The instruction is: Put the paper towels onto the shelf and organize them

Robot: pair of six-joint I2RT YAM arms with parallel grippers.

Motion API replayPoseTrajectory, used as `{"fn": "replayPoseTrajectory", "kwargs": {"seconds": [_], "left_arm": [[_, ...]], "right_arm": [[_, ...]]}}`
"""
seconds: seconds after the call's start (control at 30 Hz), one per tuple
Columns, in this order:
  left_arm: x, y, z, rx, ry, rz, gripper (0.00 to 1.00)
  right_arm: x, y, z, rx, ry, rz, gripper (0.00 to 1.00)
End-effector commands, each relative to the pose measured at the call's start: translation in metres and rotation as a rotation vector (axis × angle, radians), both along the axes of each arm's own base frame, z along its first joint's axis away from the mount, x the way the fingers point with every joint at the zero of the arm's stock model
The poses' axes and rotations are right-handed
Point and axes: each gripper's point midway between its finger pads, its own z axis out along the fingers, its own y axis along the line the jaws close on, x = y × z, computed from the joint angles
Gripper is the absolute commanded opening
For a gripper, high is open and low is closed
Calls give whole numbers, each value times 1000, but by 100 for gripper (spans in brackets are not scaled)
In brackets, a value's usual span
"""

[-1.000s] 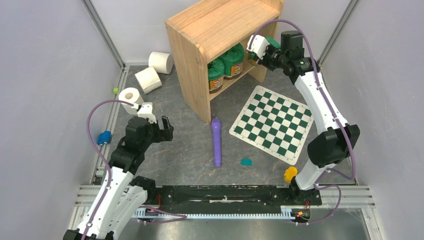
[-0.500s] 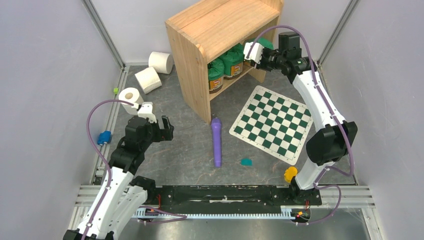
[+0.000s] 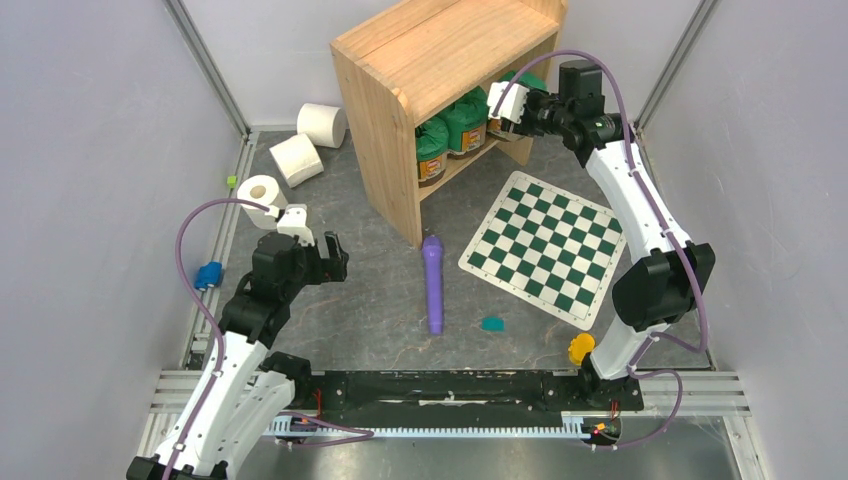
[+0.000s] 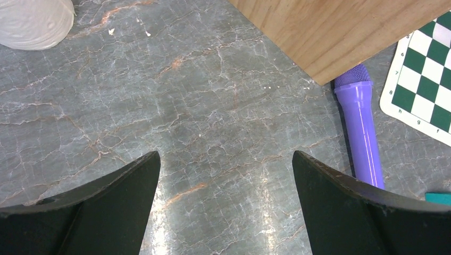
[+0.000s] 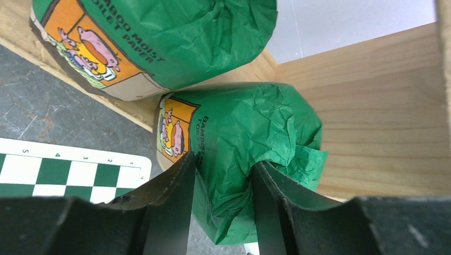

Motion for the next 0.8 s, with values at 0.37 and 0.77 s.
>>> {"fn": "replayPoseTrajectory", "kwargs": {"seconds": [0.37, 0.77], "left_arm": [[4, -4, 9, 14, -53, -39, 100], [4, -3, 10, 13, -56, -37, 100]], "right_arm": [[16, 1, 44, 44, -175, -16, 44], [34, -3, 37, 67, -193, -73, 43]]}}
